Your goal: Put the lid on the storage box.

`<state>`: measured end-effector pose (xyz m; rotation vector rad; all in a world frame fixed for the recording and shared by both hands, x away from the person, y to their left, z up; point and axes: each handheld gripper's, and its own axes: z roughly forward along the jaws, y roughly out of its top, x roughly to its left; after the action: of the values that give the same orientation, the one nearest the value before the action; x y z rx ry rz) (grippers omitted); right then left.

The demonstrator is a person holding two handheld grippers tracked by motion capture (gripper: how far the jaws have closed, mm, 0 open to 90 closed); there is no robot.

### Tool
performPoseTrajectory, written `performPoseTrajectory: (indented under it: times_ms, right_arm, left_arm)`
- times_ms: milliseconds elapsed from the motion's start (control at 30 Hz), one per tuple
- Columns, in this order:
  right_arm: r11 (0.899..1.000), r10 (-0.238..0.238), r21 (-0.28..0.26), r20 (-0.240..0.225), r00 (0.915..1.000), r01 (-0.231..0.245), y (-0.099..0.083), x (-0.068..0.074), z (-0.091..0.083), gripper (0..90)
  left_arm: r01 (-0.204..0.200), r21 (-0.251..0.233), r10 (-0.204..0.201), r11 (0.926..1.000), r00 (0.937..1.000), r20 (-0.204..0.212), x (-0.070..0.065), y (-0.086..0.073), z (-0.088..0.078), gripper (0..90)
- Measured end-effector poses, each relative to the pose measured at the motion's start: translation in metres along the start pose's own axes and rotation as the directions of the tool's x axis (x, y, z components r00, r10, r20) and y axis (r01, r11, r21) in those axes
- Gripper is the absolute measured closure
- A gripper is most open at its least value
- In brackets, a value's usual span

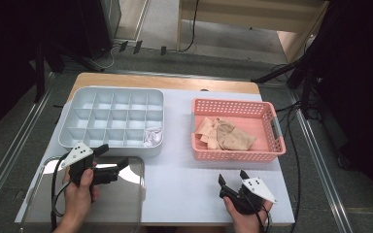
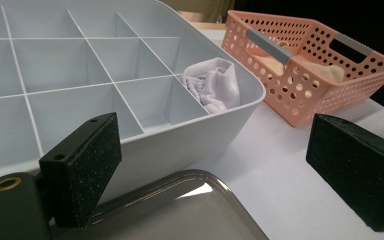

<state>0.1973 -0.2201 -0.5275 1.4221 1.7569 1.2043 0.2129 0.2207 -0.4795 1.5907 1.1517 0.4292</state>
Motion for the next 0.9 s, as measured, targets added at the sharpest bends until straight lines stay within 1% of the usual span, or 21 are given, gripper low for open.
performPoseTrajectory:
  times_ms: [133, 333, 433, 500, 567, 633, 700, 733, 800, 900]
  right_arm:
    - [1.000, 0.001, -0.002, 0.003, 1.0000, -0.001, 0.000, 0.000, 0.000, 21.6]
    - [1.000, 0.011, -0.003, 0.007, 0.9999, -0.011, 0.000, 0.000, -0.001, 21.6]
    - [1.000, 0.015, -0.006, 0.009, 0.9998, -0.015, 0.000, -0.001, -0.001, 21.3]
    - [1.000, 0.001, -0.012, 0.016, 0.9999, -0.001, 0.000, -0.001, -0.001, 21.6]
    - [1.000, -0.015, -0.019, 0.031, 0.9994, 0.015, 0.002, 0.000, -0.005, 22.5]
    - [0.999, -0.029, -0.041, 0.040, 0.9988, 0.031, 0.007, 0.002, -0.011, 23.2]
    - [0.997, -0.036, -0.062, 0.045, 0.9983, 0.039, 0.012, 0.002, -0.017, 23.6]
    - [0.997, -0.038, -0.065, 0.050, 0.9980, 0.041, 0.015, 0.002, -0.020, 23.6]
    - [0.996, -0.044, -0.070, 0.054, 0.9976, 0.047, 0.019, 0.001, -0.023, 23.5]
    - [0.997, -0.037, -0.069, 0.062, 0.9974, 0.041, 0.025, -0.003, -0.027, 23.5]
  left_arm:
    - [0.020, -0.012, -0.020, 0.9997, 0.9998, -0.002, 0.002, -0.006, -0.006, 7.9]
    - [0.020, -0.011, -0.020, 0.9997, 0.9996, -0.019, 0.006, -0.017, -0.015, 7.9]
    - [0.028, -0.028, -0.029, 0.9992, 0.9993, -0.022, 0.009, -0.020, -0.023, 7.9]
    - [0.036, -0.039, -0.037, 0.9986, 0.9989, -0.027, 0.012, -0.025, -0.028, 7.9]
    - [0.040, -0.043, -0.042, 0.9982, 0.9985, -0.035, 0.015, -0.029, -0.032, 7.9]
    - [0.046, -0.054, -0.048, 0.9975, 0.9980, -0.041, 0.017, -0.033, -0.035, 7.9]
    - [0.034, -0.054, -0.037, 0.9979, 0.9976, -0.058, 0.019, -0.035, -0.037, 7.9]
    - [0.032, -0.055, -0.035, 0.9980, 0.9972, -0.066, 0.020, -0.036, -0.037, 7.9]
    - [0.038, -0.057, -0.041, 0.9976, 0.9973, -0.061, 0.022, -0.038, -0.036, 7.9]
    - [0.058, -0.051, -0.061, 0.9970, 0.9964, -0.059, 0.026, -0.042, -0.037, 7.9]
